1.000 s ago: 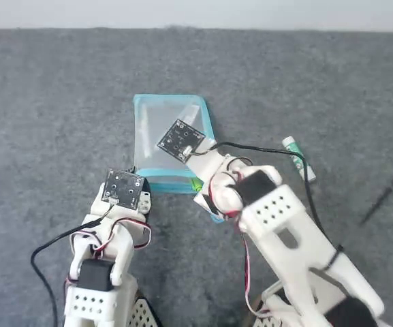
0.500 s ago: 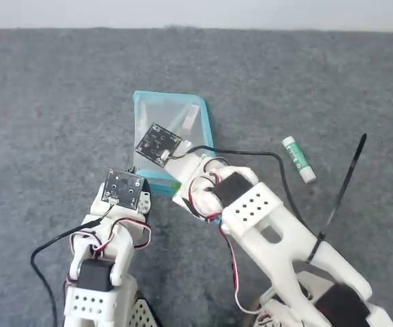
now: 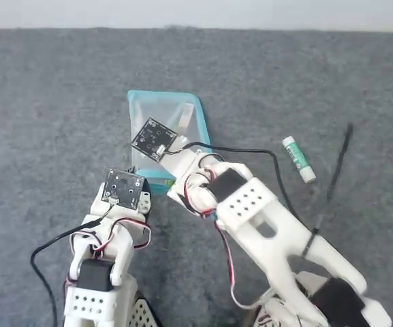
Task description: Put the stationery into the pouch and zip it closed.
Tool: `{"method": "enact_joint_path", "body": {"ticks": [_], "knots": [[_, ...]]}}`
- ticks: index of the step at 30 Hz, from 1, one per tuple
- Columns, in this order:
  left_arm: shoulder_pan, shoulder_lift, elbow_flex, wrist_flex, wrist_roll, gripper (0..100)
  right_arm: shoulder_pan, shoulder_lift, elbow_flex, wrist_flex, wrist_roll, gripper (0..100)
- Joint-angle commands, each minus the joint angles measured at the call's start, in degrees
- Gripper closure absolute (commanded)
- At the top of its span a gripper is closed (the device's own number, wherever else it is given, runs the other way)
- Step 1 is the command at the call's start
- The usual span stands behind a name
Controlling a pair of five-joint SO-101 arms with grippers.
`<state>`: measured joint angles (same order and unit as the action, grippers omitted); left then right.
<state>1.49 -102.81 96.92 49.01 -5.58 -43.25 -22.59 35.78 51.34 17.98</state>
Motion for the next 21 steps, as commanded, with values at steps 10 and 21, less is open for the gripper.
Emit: {"method": "enact_joint_path", "body": {"ticks": [10,21], "knots": [[-0.4,-1.2,-5.2,0.3,-0.5,99,8.6,-14.2,15.2,-5.8,-0.5,88.7],[-7.2,-1.4,-5.8,-1.6,-0.6,99,9.9,-14.8,17.5,-5.8,-0.4,88.7]]}}
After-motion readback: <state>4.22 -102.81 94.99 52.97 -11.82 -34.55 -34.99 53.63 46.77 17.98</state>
